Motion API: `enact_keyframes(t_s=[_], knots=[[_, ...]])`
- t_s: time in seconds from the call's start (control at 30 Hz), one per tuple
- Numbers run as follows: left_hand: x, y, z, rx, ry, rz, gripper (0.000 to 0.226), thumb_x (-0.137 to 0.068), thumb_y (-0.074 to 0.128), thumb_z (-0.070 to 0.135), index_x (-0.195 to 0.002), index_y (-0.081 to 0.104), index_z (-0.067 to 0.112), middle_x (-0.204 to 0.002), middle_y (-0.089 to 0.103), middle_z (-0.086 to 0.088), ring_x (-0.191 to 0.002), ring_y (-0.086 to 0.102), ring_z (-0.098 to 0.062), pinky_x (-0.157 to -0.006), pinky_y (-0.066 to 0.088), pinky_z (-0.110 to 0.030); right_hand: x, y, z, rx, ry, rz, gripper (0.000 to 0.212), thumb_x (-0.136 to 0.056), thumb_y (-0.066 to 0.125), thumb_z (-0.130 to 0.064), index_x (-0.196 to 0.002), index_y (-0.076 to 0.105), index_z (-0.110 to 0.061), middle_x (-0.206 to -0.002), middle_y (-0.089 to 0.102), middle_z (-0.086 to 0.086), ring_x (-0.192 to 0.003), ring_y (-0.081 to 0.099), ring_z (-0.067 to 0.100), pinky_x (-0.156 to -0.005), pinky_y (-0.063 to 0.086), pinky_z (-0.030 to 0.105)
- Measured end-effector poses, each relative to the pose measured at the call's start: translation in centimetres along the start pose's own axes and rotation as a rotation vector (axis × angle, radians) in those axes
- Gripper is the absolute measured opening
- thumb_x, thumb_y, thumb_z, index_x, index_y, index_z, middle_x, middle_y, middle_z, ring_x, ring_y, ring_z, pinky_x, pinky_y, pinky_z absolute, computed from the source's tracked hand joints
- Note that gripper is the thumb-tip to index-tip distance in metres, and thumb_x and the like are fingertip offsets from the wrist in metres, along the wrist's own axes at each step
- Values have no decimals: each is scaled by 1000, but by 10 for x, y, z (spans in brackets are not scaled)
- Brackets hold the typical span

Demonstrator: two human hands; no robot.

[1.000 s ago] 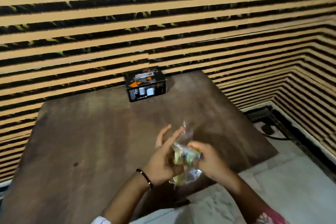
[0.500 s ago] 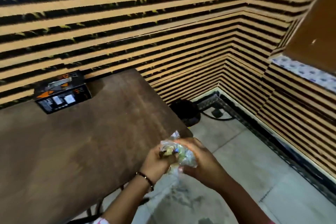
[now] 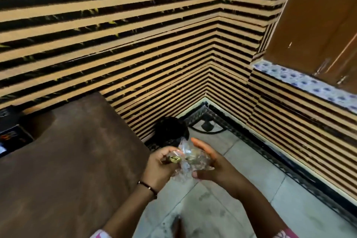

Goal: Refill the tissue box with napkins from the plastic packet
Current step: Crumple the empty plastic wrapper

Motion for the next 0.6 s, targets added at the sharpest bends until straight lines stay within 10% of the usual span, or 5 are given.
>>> enact_keyframes(t_s=[0.3,0.6], knots=[[-141,12,2,34,-79,-56,29,-78,63,-10,-83,66,18,-78,65,-2,-67,61,-6,-53,50,-18,-135,-65,-33,21,-69,153,31,-73,67,9,-88,72,-17,-86,72,2,-76,68,19,-58,58,36],[-227,-27,-58,111,-209,205,37,-80,62,-11,-103,60,18,-113,61,-8,-102,60,-20,-82,53,-21,-253,-130,2,-13,126,284,31,-73,58,20,-73,69,-9,-69,72,4,-62,67,19,-51,57,31]])
Point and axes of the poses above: each hand's wrist, its own x-axis away from the middle knuckle, its own y-axis out of the palm, z = x × y, the point moved 3 cm from there along -x, towards the middle knuckle
